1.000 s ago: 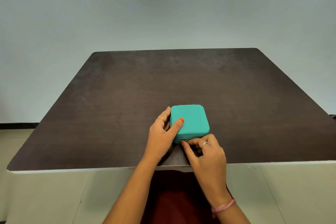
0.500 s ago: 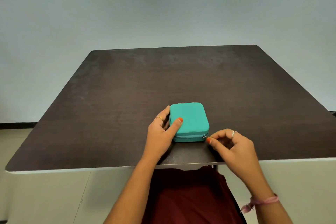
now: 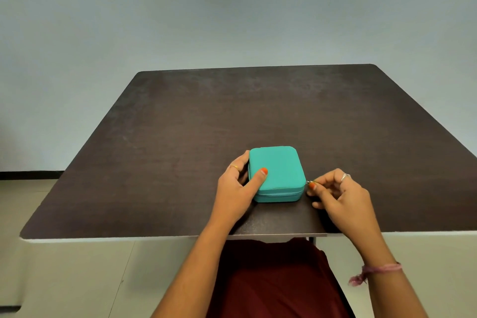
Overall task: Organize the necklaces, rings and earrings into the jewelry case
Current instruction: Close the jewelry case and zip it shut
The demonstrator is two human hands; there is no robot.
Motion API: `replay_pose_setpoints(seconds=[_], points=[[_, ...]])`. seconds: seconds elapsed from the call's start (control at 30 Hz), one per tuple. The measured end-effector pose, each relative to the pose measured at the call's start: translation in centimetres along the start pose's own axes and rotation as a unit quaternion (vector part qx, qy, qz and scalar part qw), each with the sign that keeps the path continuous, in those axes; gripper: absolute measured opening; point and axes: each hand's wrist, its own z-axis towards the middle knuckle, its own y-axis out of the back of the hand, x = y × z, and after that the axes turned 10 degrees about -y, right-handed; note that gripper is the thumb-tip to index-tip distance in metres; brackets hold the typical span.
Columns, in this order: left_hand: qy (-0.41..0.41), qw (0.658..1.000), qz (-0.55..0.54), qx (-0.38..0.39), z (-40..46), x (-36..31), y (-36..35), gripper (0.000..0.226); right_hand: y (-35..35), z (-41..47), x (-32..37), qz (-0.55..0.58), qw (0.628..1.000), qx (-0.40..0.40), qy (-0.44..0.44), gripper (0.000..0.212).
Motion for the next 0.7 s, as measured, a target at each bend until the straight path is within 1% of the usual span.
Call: replay_pose_setpoints(seconds=[0.1,0.23,0.5,0.7], points=[[0.002,1.0,-0.001,0.003,0.0,-0.1,0.0,0.06,-0.3,1.7,0.5,0.014,1.0,-0.001,-0.002,0.003],[0.002,1.0,0.001,0.008,-0.1,-0.3,0.0,0.059,-0.6,4.6,1.6,0.027,0.999,0.028,-0.011,0.004],[0.007,1.0,-0.003,0.008,0.0,-0.6,0.2,0.059,-0.7,8.4,3.3,0.027,0.989,0.147,-0.017,0.005],[0.012,1.0,-0.004,0.013,0.0,-0.7,0.1,0.059,-1.3,8.8,4.0,-0.017,0.987,0.16,0.011,0.013]])
